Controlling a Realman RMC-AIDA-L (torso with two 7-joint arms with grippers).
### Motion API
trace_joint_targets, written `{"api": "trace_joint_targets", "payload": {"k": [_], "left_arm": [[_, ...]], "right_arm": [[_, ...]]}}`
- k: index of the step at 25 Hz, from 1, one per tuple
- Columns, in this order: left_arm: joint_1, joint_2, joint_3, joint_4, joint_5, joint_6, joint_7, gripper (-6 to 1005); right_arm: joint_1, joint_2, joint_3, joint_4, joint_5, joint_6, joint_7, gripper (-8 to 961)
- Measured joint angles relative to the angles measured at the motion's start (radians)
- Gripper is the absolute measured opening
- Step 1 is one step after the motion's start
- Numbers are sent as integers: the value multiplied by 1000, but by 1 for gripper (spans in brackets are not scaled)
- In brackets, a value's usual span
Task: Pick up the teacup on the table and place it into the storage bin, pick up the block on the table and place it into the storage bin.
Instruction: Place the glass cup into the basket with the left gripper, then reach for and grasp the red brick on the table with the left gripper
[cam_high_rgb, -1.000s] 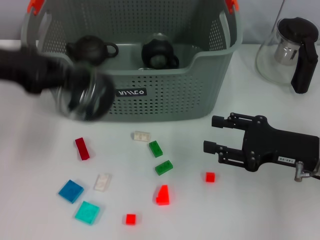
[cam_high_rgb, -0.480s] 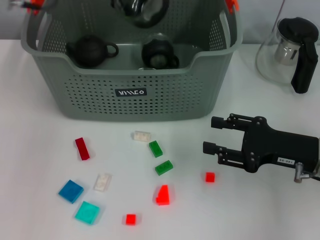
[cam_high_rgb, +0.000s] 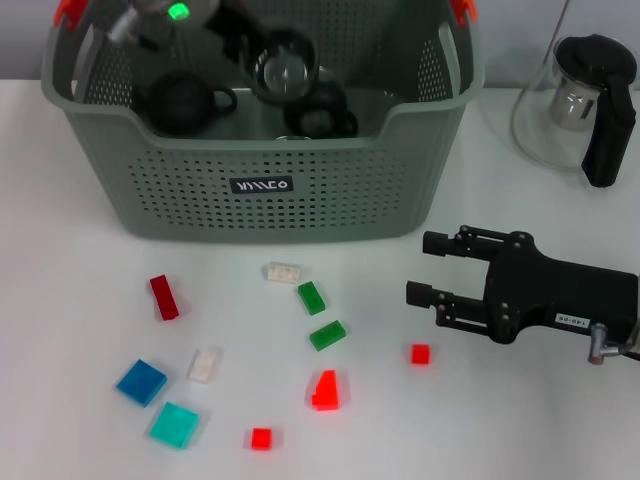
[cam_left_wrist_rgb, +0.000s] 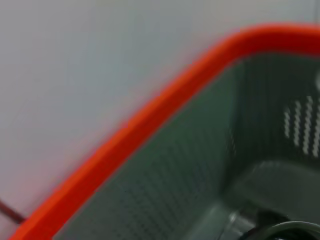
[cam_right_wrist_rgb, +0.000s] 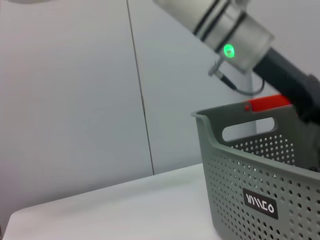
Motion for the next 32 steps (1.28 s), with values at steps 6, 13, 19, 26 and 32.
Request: {"api": "trace_joint_targets", "payload": {"k": [6, 13, 19, 26, 32], "left_arm": [[-9, -5, 109, -85, 15, -62, 16, 68], [4, -8, 120, -93, 18, -54, 41, 72], [4, -14, 122, -92, 18, -57, 31, 75], [109, -54, 31, 216, -55, 122, 41, 376], [291, -38, -105, 576, -366, 383, 77, 534]], "right_arm": [[3, 2, 2, 0, 0, 0, 0, 683], [2, 2, 2, 0, 0, 1, 0, 683], [-1, -1, 2, 0, 0, 0, 0, 683], [-1, -2, -4, 0, 0, 7, 0, 683], [-9, -2, 0, 1, 0, 8, 0, 684]]}}
